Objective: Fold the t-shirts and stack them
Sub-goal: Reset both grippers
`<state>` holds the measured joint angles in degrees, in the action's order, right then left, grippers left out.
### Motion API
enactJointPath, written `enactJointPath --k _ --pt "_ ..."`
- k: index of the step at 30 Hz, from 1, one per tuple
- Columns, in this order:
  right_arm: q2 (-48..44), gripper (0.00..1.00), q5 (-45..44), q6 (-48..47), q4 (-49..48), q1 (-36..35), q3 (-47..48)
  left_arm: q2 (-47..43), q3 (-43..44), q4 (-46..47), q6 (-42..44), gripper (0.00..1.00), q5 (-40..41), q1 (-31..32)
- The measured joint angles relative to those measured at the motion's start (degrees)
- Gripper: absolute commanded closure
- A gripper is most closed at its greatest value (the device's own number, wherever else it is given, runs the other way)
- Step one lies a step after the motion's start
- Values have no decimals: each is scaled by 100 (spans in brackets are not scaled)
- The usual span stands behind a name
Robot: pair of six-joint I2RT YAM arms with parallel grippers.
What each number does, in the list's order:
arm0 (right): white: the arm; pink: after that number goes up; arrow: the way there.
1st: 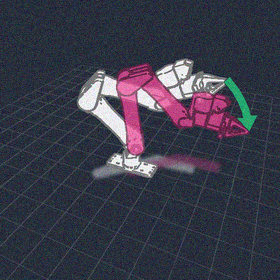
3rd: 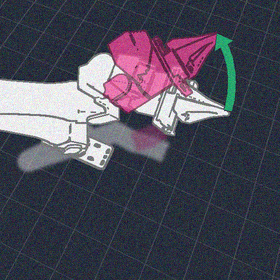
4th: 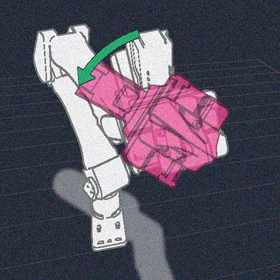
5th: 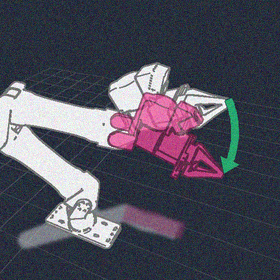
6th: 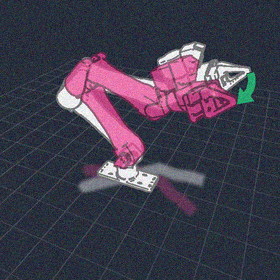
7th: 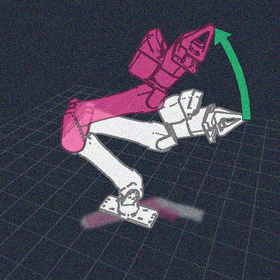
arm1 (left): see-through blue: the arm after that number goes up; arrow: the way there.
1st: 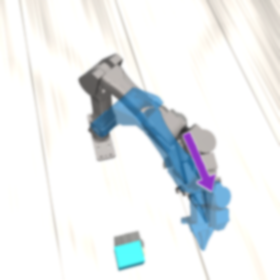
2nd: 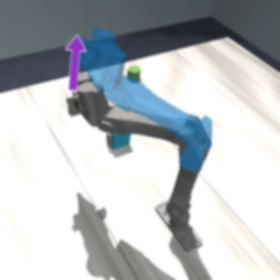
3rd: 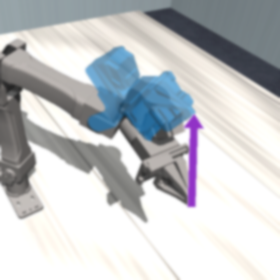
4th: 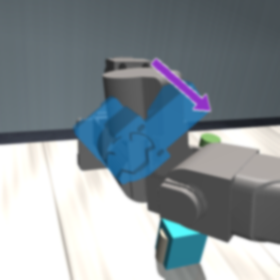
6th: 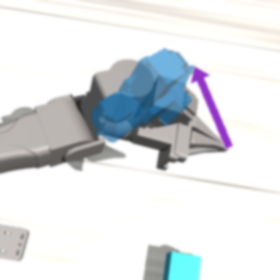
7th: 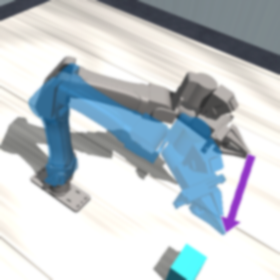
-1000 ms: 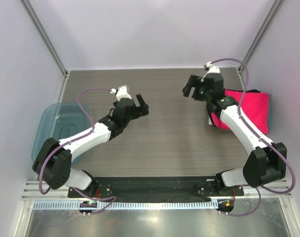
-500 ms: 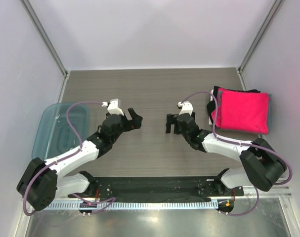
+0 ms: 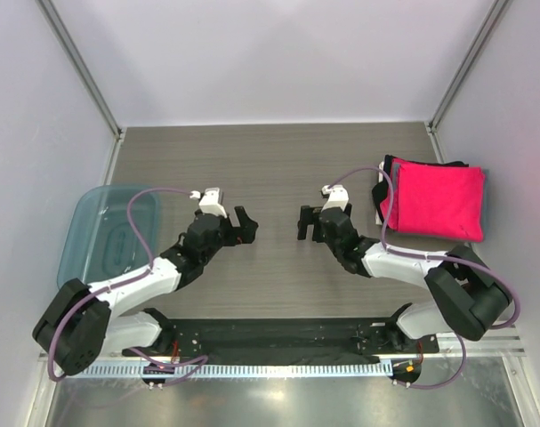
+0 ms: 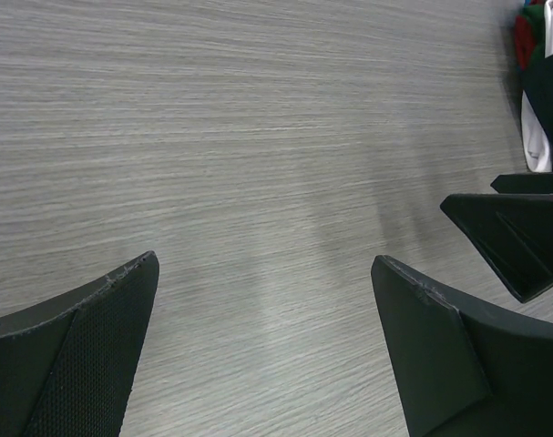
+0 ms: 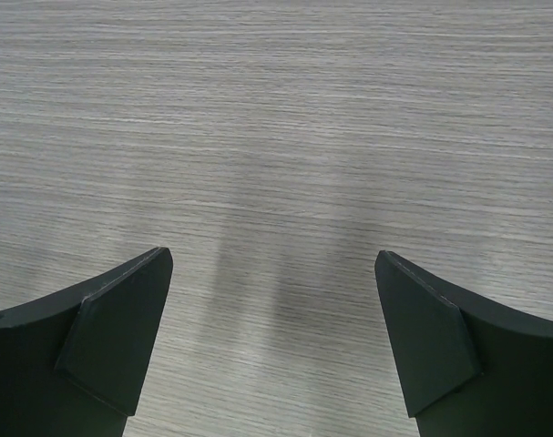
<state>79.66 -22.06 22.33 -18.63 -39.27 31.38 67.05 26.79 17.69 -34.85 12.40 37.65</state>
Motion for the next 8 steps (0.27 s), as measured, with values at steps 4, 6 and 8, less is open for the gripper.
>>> enactJointPath --k 4,6,8 --pt "2 0 2 -2 2 0 2 151 96 4 50 0 0 0" --pt "28 0 28 -2 13 0 20 229 125 7 57 1 -9 0" --pt "66 0 55 -2 22 0 48 291 129 7 57 1 -24 0"
